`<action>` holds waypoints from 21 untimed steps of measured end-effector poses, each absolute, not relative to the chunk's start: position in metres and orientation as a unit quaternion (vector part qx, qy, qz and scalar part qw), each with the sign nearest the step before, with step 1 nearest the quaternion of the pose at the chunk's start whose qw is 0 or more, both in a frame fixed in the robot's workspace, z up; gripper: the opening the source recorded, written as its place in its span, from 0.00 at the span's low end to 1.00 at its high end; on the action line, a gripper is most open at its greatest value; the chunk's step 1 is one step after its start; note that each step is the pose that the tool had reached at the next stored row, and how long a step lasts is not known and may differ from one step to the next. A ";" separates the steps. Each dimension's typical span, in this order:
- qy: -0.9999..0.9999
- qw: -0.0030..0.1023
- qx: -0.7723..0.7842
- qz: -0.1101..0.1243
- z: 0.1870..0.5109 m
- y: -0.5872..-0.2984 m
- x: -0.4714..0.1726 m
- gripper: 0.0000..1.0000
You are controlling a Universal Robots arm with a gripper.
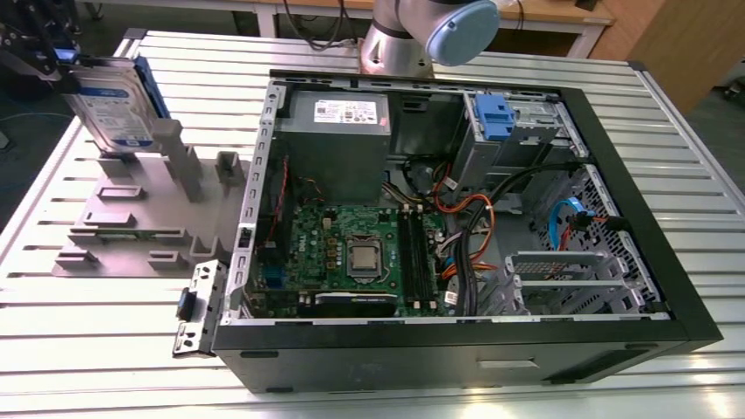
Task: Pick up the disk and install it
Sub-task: 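Pick up the disk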
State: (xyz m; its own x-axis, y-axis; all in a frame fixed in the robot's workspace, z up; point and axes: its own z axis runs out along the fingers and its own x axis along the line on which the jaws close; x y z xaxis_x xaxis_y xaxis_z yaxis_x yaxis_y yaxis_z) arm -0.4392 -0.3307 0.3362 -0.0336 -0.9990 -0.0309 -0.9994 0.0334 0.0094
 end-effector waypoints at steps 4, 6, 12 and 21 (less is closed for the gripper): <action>0.719 0.008 -0.695 0.014 0.340 -0.331 -0.439 0.36; 0.719 0.008 -0.695 0.014 0.342 -0.331 -0.439 0.36; 0.719 0.008 -0.695 0.014 0.348 -0.331 -0.439 0.36; 0.719 0.008 -0.695 0.014 0.356 -0.331 -0.439 0.36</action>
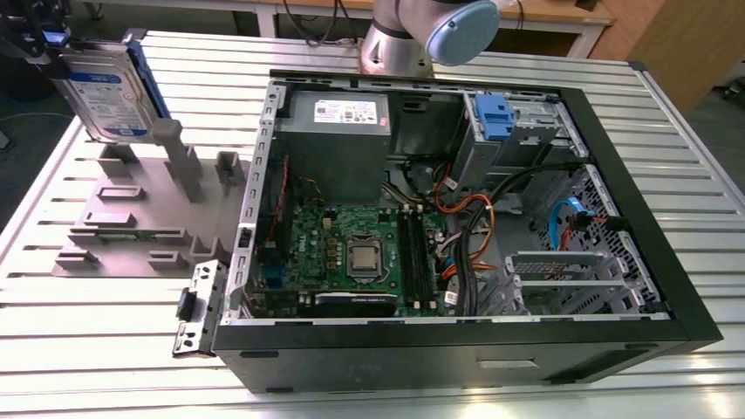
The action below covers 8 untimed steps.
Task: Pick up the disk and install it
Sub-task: 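Pick up the disk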
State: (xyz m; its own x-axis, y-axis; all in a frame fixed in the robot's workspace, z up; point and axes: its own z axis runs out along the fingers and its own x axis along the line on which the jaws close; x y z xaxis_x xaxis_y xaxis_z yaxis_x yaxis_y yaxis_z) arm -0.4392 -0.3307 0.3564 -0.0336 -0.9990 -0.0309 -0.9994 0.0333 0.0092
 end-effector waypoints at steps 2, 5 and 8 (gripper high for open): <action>0.719 0.008 -0.695 0.014 0.359 -0.331 -0.439 0.36; 0.719 0.008 -0.695 0.014 0.363 -0.331 -0.439 0.36; 0.719 0.008 -0.695 0.014 0.367 -0.331 -0.439 0.36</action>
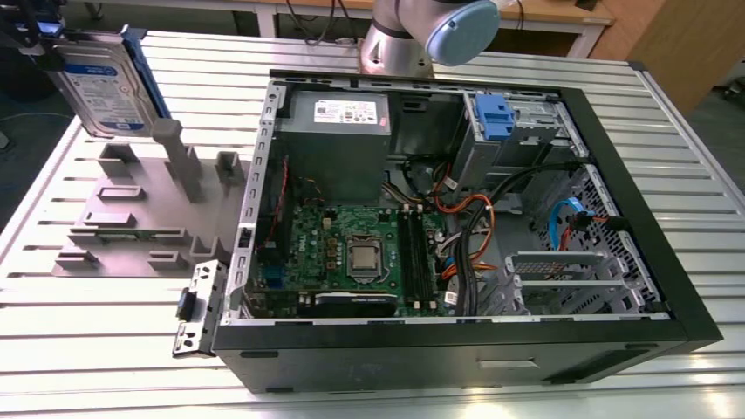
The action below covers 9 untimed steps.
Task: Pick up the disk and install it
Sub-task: 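Pick up the disk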
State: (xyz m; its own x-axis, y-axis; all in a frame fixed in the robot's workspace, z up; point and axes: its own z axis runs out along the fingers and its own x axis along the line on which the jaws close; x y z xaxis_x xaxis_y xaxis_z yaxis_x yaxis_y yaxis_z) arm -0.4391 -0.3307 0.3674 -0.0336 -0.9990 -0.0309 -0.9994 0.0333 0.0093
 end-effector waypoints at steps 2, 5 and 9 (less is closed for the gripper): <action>0.719 0.008 -0.695 0.014 0.370 -0.331 -0.439 0.36; 0.719 0.008 -0.695 0.014 0.374 -0.331 -0.439 0.36; 0.719 0.008 -0.695 0.014 0.380 -0.331 -0.439 0.36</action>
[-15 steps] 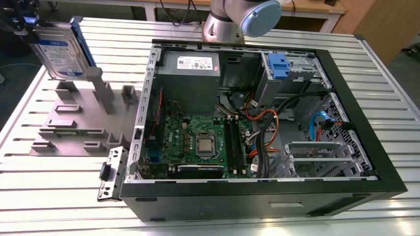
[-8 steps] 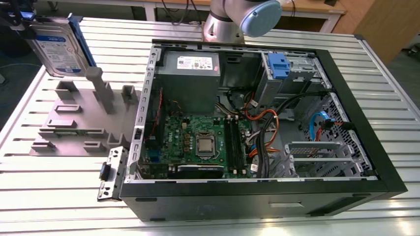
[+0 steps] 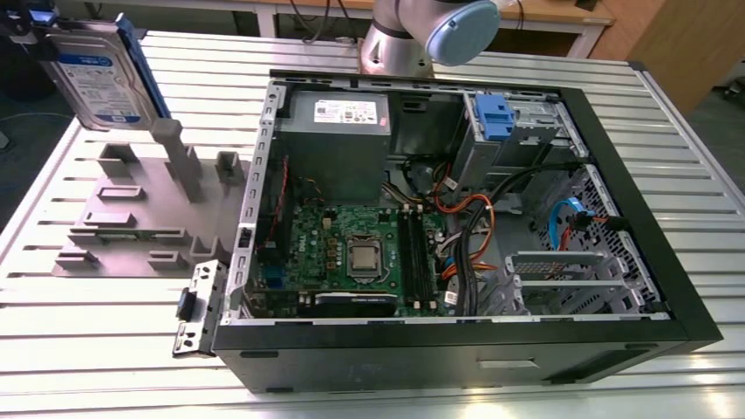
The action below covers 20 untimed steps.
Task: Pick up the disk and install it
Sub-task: 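Pick up the disk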
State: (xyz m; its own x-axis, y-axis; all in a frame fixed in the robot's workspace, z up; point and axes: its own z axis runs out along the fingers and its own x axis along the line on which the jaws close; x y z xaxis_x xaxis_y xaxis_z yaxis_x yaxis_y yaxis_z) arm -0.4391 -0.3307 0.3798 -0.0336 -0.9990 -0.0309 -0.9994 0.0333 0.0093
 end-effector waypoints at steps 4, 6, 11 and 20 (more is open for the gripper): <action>0.719 0.008 -0.695 0.014 0.386 -0.331 -0.439 0.36; 0.719 0.008 -0.695 0.014 0.390 -0.331 -0.439 0.36; 0.719 0.008 -0.695 0.014 0.396 -0.331 -0.439 0.36; 0.719 0.008 -0.695 0.014 0.407 -0.331 -0.439 0.36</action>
State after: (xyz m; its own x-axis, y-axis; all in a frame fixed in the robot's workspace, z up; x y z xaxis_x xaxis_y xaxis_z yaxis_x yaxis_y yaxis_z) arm -0.4392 -0.3307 0.4068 -0.0336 -0.9990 -0.0309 -0.9994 0.0333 0.0093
